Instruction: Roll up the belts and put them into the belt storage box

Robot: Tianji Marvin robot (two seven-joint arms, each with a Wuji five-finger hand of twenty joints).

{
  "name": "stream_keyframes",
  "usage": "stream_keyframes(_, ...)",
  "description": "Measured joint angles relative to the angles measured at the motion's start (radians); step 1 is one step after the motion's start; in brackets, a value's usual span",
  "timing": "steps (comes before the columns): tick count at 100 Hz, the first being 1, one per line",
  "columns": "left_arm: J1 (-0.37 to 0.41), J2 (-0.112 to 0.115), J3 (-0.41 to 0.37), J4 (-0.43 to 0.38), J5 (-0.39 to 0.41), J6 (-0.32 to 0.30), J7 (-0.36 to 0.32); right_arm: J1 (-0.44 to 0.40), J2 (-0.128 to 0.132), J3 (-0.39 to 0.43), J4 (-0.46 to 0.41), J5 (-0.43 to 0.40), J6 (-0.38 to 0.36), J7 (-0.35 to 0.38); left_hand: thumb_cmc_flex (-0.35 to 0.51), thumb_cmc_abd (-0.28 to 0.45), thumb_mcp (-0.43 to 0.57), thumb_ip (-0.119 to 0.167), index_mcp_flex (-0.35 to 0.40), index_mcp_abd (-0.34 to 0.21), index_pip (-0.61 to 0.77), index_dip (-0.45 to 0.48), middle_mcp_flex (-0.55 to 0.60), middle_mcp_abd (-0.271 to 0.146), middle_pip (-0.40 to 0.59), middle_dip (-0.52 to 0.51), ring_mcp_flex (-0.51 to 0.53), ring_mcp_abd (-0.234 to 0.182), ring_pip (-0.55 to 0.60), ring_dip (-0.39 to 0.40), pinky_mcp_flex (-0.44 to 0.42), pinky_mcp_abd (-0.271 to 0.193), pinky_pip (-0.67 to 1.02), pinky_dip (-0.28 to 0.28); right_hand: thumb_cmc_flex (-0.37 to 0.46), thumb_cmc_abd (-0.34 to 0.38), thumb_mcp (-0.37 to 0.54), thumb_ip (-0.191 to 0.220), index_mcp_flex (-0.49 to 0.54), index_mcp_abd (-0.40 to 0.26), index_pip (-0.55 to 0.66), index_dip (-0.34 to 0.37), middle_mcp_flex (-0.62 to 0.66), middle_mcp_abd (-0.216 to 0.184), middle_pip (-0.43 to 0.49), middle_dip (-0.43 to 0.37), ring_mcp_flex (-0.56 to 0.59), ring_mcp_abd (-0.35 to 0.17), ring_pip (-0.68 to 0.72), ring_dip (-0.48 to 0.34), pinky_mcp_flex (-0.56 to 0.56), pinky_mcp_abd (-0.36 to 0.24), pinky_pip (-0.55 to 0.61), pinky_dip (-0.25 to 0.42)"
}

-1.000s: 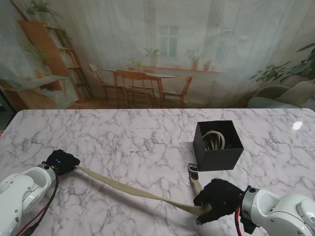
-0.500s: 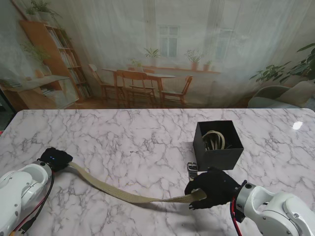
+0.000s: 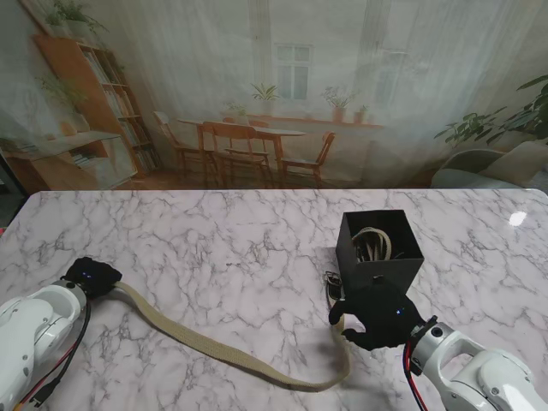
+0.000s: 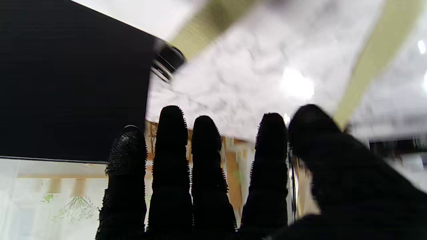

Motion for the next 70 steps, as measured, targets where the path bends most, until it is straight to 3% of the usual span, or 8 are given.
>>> stream_keyframes(4,0.000,0.000,0.000,0.000,0.000,0.004,-0.003,0.004,0.004,0.004,0.000,-0.046,-0.004,0.031,0.000,0.000,0.000,0.000,0.000,0.000,0.000,0.000,0.000,0.000,0.000,0.000,0.000,0.000,0.000,0.000,-0.001,0.000,0.000,0.000,0.037,-0.003,0.063,0.024,-0.048,-0.027,-0.052,0.000,-0.034,0.001,-0.021,-0.011,-0.019,0.001,0.001,-0.009,-0.005,0.001,-0.012,0.000)
stream_keyframes(12,0.000,0.000,0.000,0.000,0.001,0.009,-0.005,0.022,0.018,-0.002,0.010,-0.041,-0.016,0.092,0.000,0.000,0.000,0.000,0.000,0.000,0.000,0.000,0.000,0.000,0.000,0.000,-0.001,0.000,0.000,0.000,-0.002,0.000,0.000,0.001,0.084,-0.001,0.145,0.041,-0.154,-0.065,-0.124,-0.005,-0.087,0.001,-0.046,-0.037,-0.045,-0.008,-0.023,-0.022,-0.022,-0.001,-0.044,-0.008)
stream_keyframes(24,0.000,0.000,0.000,0.000,0.001,0.012,-0.007,0.062,0.034,-0.029,0.044,-0.085,-0.029,0.094,0.000,0.000,0.000,0.000,-0.001,0.000,0.000,0.002,0.000,0.000,0.000,0.001,-0.001,0.000,0.000,0.000,-0.010,0.000,0.000,0.001,0.119,-0.006,0.198,0.046,-0.251,-0.101,-0.143,-0.064,-0.161,0.009,-0.079,-0.086,-0.090,-0.026,-0.074,-0.055,-0.050,-0.004,-0.090,-0.025)
stream_keyframes(31,0.002,0.000,-0.001,-0.002,0.001,0.013,-0.009,0.080,0.037,-0.040,0.058,-0.107,-0.042,0.101,0.000,0.001,0.000,0.000,-0.001,0.001,0.000,0.001,0.000,0.000,0.000,0.001,-0.001,0.000,0.000,0.000,-0.010,0.000,0.000,0.001,0.119,-0.023,0.199,0.046,-0.252,-0.112,-0.139,-0.079,-0.201,0.010,-0.104,-0.117,-0.126,-0.025,-0.111,-0.071,-0.070,-0.004,-0.117,-0.030)
stream_keyframes(41,0.005,0.000,-0.004,-0.005,0.001,0.016,-0.010,0.113,0.045,-0.070,0.078,-0.047,-0.054,0.173,0.000,0.001,0.000,0.000,-0.001,0.001,0.000,0.001,0.000,0.000,0.000,0.001,-0.001,0.000,0.000,0.000,-0.010,0.000,0.000,0.006,0.118,-0.062,0.201,0.048,-0.264,-0.116,-0.126,-0.094,-0.259,0.013,-0.140,-0.167,-0.160,-0.025,-0.143,-0.103,-0.087,-0.004,-0.134,-0.036)
stream_keyframes(49,0.007,0.000,-0.004,-0.006,-0.001,0.020,-0.013,0.137,0.051,-0.102,0.095,-0.056,-0.054,0.190,0.000,0.001,0.000,0.000,-0.002,0.001,0.000,0.004,0.000,0.000,0.000,0.001,-0.001,0.000,0.000,0.000,-0.011,0.000,0.000,0.011,0.113,-0.082,0.209,0.048,-0.263,-0.125,-0.120,-0.101,-0.307,0.021,-0.168,-0.204,-0.190,-0.025,-0.168,-0.127,-0.104,-0.004,-0.163,-0.038)
stream_keyframes(58,0.008,-0.001,-0.006,-0.009,-0.004,0.023,-0.019,0.171,0.056,-0.140,0.113,-0.053,-0.051,0.269,0.000,0.001,0.000,0.000,-0.002,0.001,0.000,0.004,0.000,0.000,0.000,0.001,-0.001,0.000,0.000,0.000,-0.011,0.000,0.000,0.011,0.111,-0.112,0.209,0.048,-0.257,-0.125,-0.090,-0.101,-0.329,0.024,-0.179,-0.229,-0.209,-0.025,-0.191,-0.136,-0.116,-0.004,-0.168,-0.045)
stream_keyframes(70,0.009,-0.001,-0.009,-0.009,-0.007,0.025,-0.020,0.200,0.060,-0.173,0.142,-0.055,-0.043,0.292,0.000,0.001,0.000,0.000,-0.002,0.001,0.000,0.004,0.000,0.000,0.000,0.001,-0.001,0.000,0.000,0.000,-0.011,0.000,0.000,0.011,0.089,-0.121,0.209,0.048,-0.164,-0.126,-0.048,-0.086,-0.354,0.025,-0.180,-0.262,-0.219,-0.025,-0.191,-0.150,-0.124,-0.004,-0.189,-0.049)
